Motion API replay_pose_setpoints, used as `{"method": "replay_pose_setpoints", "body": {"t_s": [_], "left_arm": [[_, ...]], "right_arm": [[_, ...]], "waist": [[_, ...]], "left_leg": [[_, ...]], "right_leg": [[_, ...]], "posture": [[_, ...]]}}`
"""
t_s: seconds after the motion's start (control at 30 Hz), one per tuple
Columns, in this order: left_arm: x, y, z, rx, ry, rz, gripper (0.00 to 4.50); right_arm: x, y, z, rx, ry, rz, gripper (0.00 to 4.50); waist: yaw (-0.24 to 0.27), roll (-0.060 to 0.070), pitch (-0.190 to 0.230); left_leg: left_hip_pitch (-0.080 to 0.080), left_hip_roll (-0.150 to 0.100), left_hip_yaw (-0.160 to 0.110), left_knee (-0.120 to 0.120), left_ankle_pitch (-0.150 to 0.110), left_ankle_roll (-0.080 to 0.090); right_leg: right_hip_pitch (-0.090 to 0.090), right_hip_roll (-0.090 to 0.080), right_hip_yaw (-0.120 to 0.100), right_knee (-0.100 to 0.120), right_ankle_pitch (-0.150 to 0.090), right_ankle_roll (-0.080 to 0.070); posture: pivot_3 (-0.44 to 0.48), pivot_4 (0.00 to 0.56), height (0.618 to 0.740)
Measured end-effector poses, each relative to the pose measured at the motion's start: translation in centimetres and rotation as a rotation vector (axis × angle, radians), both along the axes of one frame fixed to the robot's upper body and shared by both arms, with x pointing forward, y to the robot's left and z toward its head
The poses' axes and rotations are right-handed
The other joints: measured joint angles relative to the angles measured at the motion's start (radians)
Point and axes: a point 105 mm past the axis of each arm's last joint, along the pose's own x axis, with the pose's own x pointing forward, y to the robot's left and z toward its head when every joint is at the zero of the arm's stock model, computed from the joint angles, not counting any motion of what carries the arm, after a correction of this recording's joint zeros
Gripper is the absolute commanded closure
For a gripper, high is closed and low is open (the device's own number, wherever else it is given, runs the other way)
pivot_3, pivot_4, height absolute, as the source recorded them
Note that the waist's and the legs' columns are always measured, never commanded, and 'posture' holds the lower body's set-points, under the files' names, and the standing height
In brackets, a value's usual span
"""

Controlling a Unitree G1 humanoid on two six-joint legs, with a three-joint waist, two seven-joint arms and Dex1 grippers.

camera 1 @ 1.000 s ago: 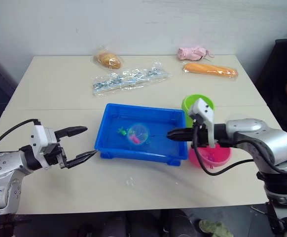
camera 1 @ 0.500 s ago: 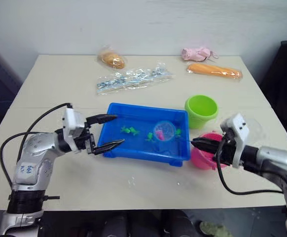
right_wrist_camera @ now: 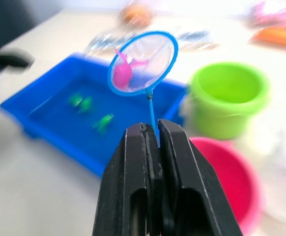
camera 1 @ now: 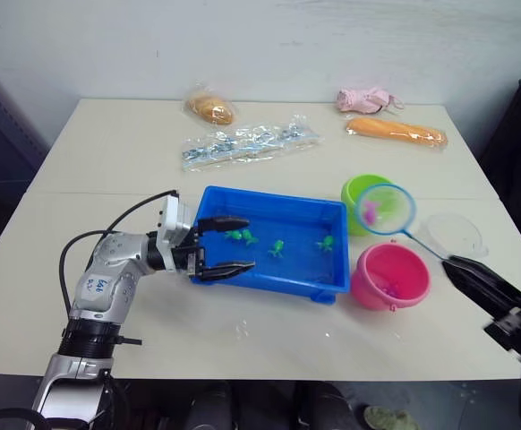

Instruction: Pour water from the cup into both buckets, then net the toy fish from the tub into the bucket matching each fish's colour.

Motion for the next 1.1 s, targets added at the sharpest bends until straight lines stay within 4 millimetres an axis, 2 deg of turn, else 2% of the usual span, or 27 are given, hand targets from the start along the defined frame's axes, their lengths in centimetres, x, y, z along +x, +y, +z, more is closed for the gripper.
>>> {"method": "replay_pose_setpoints", "body": {"t_s": [0.13, 0.2, 0.37, 0.53, 0.63, 0.83, 0.97, 1.1], "left_arm": [[0.5, -1.0, 0.0, -0.01, -0.009, -0.04, 0.03], [0.6, -1.3, 0.4, -0.015, -0.017, -0.063, 0.03], [0.4, -1.5, -0.1, -0.017, -0.004, -0.079, 0.03], [0.0, -1.6, -0.2, -0.021, -0.012, -0.076, 0.03], [-0.4, -1.9, 0.4, -0.024, -0.043, -0.078, 0.03], [-0.7, -2.2, 0.5, -0.036, -0.041, -0.076, 0.03], [-0.8, -2.3, 0.6, -0.034, -0.052, -0.081, 0.03], [-0.8, -2.5, 0.6, -0.043, -0.053, -0.08, 0.03]], "right_arm": [[-2.0, -1.4, -1.3, -0.032, -0.02, -0.104, 4.5], [-2.6, -1.6, -2.8, -0.138, 0.034, -0.099, 4.5], [-2.1, -2.6, -4.9, -0.249, 0.012, -0.131, 4.5], [-1.6, -3.2, -5.6, -0.388, -0.041, -0.137, 4.5], [-0.7, -3.1, -5.6, -0.565, -0.128, -0.111, 4.5], [-0.3, -1.7, -6.3, -0.818, -0.227, -0.027, 4.5], [-0.1, -2.3, -6.4, -1.002, -0.28, -0.094, 4.5], [-0.1, -1.8, -6.1, -1.162, -0.368, -0.088, 4.5]], "waist": [[-0.002, 0.0, 0.0], [-0.005, 0.001, -0.001], [-0.02, 0.002, -0.001], [-0.021, 0.002, -0.001], [-0.022, 0.002, -0.001], [-0.022, 0.002, -0.001], [-0.025, 0.002, -0.001], [-0.025, 0.002, -0.001]], "left_leg": [[0.001, 0.001, 0.001, 0.0, 0.0, 0.0], [0.002, 0.001, 0.002, -0.001, -0.001, 0.001], [0.002, 0.001, 0.002, -0.002, 0.0, 0.0], [0.002, 0.001, 0.002, -0.002, 0.0, 0.0], [0.003, 0.001, 0.002, -0.002, 0.0, 0.0], [0.003, 0.001, 0.002, -0.002, 0.001, -0.001], [0.003, 0.001, 0.002, -0.002, 0.001, -0.002], [0.003, 0.001, 0.002, -0.002, 0.002, -0.003]], "right_leg": [[0.0, 0.0, 0.003, -0.002, 0.0, 0.001], [0.0, 0.0, 0.004, -0.002, 0.0, 0.001], [-0.001, 0.0, 0.004, 0.0, 0.0, 0.001], [-0.001, 0.001, 0.004, 0.0, 0.0, 0.001], [-0.001, 0.0, 0.005, 0.001, 0.0, 0.001], [-0.001, 0.0, 0.004, 0.001, 0.0, 0.001], [-0.001, 0.0, 0.005, 0.001, 0.0, 0.001], [-0.001, 0.0, 0.005, 0.002, 0.0, 0.001]], "posture": [[0.0, 0.15, 0.74], [0.0, 0.15, 0.74], [0.0, 0.15, 0.74], [0.0, 0.15, 0.74], [0.0, 0.15, 0.74], [0.0, 0.15, 0.74], [0.0, 0.15, 0.74], [0.0, 0.15, 0.74]]}}
